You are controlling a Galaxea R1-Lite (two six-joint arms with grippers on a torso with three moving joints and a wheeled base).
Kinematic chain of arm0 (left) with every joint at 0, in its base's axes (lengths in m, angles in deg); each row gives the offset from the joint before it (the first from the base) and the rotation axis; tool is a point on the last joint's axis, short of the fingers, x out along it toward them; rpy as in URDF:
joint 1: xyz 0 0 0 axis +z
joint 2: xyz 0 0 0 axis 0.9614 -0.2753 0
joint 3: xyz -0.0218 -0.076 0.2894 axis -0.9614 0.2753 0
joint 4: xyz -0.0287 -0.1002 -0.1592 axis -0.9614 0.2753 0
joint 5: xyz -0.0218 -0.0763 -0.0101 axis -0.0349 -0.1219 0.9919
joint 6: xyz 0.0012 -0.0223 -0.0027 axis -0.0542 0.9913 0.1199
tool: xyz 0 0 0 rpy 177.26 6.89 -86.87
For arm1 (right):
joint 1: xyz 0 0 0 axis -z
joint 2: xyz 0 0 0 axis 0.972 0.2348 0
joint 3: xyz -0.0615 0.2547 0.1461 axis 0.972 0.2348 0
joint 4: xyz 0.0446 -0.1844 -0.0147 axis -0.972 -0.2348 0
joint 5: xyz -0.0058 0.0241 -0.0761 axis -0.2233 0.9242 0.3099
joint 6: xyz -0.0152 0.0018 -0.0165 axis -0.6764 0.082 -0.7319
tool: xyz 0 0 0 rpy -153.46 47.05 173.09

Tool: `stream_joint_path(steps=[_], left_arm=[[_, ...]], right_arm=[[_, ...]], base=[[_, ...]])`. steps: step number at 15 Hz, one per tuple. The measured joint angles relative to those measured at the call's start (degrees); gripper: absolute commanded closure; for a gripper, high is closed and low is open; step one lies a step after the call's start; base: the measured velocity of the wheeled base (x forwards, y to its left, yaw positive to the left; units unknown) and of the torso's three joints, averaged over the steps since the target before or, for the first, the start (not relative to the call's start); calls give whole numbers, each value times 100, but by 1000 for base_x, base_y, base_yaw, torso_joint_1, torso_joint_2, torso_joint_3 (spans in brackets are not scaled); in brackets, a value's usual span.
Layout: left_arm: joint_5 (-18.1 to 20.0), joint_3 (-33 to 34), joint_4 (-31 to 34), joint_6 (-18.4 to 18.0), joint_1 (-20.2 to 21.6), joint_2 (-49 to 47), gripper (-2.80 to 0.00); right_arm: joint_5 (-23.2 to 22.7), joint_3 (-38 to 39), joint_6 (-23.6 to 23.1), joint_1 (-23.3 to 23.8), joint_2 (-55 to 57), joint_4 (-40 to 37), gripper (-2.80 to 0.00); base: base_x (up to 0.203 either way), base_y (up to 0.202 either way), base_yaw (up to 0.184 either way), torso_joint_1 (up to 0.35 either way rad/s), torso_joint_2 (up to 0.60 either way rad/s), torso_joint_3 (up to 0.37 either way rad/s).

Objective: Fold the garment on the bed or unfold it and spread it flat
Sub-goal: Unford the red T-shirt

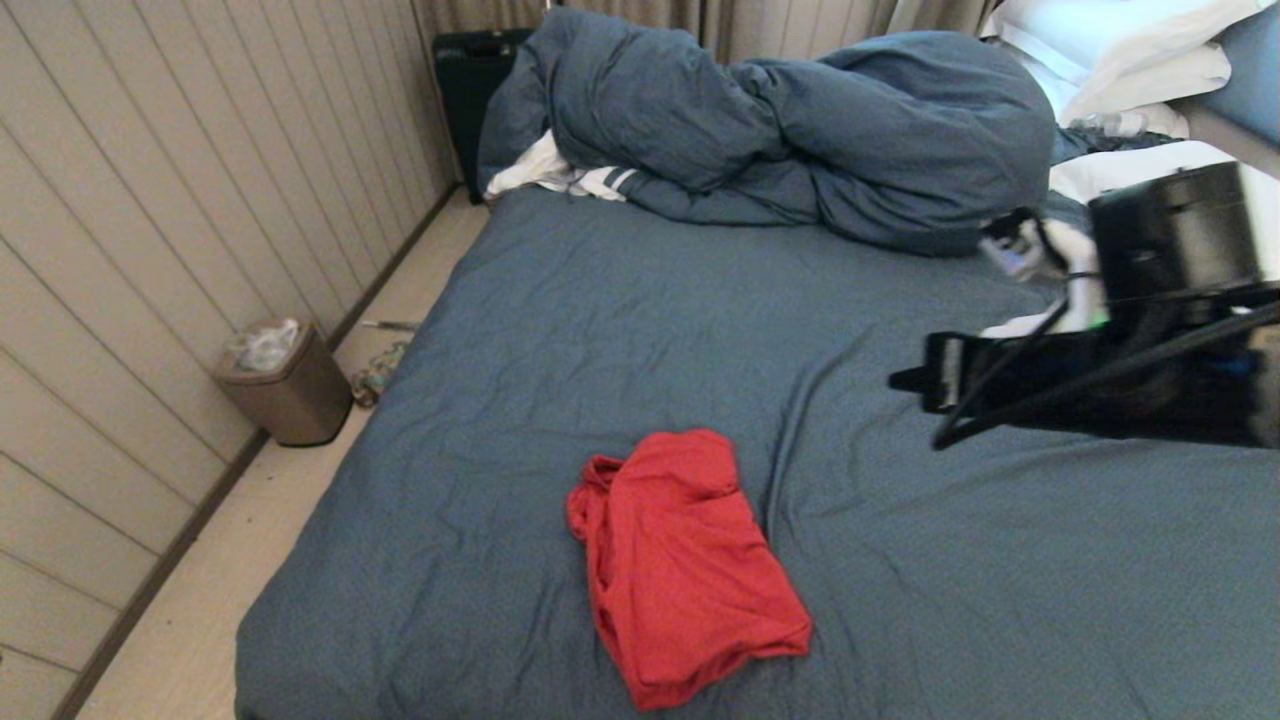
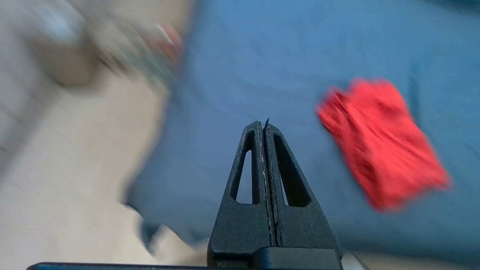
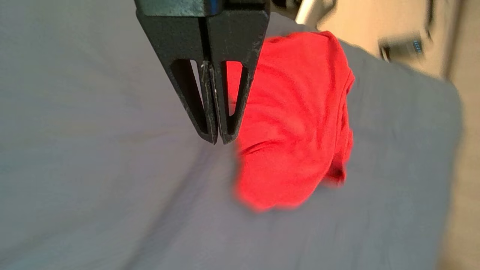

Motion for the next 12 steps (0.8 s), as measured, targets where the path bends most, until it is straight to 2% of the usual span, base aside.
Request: stream_joint_path(steps=[2,5,6,9,12], left_arm=[[528,-564,20,193,-53,-1374,0],[1296,-1443,-13,662,-353,-3588,0],[1515,-1756,-75,848,-540,-4265,0],[2026,-2376,-611,1540,-1256,-5743,0],[2075,-1971,-1374,1720,-1421,-6243,0]], right_arm=[[419,-448,5,-672,875,10,0],[656,-956,-103,-1542,1989,24,0],[692,-1016,-149,-1820,2262,32,-280],[831,-1019,-332,-2304,2809,44,-280],[1040,-1025,-348,-2621,3228,76,-280]], base=[[0,0,0,0,0,0],[0,0,0,0,0,0],[0,0,0,0,0,0],[0,0,0,0,0,0],[0,0,0,0,0,0]])
